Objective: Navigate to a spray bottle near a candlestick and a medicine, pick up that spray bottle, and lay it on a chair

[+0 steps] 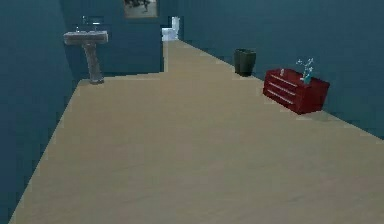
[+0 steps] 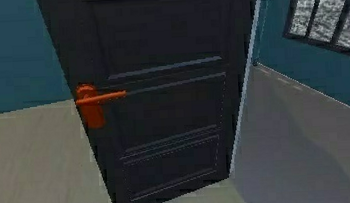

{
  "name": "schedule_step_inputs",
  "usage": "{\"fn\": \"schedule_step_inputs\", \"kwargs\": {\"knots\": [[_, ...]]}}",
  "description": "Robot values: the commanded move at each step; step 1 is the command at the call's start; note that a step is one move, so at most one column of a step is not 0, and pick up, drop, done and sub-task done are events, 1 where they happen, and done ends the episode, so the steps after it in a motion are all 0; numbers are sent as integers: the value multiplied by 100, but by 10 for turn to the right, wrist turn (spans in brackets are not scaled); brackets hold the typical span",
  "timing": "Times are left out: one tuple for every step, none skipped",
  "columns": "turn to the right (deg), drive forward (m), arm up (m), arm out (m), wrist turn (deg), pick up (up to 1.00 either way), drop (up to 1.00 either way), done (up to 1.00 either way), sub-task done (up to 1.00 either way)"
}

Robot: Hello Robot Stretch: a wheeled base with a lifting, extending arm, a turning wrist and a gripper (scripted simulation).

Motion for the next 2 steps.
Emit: {"fn": "schedule_step_inputs", "kwargs": {"knots": [[60, 0, 0, 0, 0, 0, 0, 0, 0], [0, 45, 0, 0, 0, 0, 0, 0, 0]]}}
